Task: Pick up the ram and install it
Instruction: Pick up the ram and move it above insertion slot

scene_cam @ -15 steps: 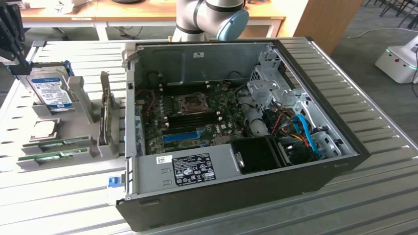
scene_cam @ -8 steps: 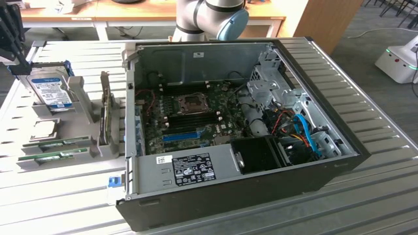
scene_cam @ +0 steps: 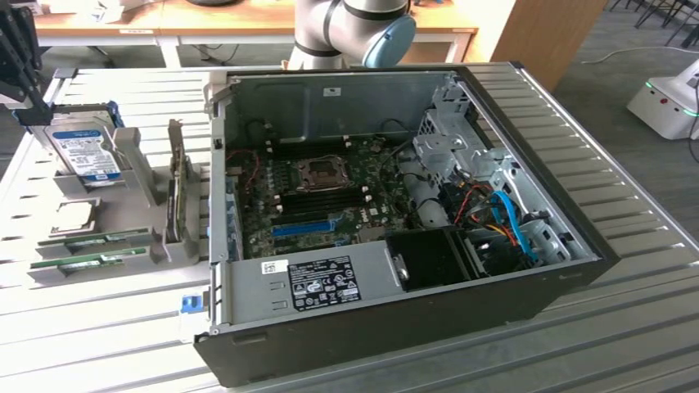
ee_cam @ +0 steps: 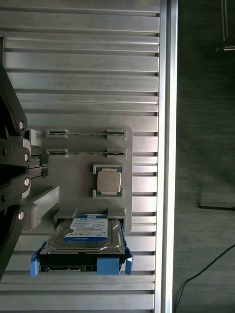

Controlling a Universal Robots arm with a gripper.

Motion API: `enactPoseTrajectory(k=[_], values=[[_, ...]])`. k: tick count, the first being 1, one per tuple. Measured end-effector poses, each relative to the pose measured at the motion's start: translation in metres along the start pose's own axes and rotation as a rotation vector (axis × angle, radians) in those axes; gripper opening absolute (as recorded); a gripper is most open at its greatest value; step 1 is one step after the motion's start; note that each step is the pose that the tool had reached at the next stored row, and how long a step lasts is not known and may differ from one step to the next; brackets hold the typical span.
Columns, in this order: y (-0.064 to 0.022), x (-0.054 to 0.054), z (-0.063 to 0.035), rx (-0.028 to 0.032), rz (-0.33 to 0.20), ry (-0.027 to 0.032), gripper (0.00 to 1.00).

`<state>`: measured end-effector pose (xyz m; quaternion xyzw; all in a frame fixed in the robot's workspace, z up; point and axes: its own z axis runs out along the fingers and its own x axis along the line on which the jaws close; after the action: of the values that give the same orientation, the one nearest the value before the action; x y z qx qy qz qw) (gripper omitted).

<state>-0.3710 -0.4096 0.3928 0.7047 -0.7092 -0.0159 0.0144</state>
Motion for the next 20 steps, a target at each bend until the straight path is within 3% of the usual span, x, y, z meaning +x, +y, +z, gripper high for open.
enactPoseTrajectory(k=[20], values=[[0.0000, 0.0000, 0.0000, -0.0002, -0.020, 0.0009, 0.11]])
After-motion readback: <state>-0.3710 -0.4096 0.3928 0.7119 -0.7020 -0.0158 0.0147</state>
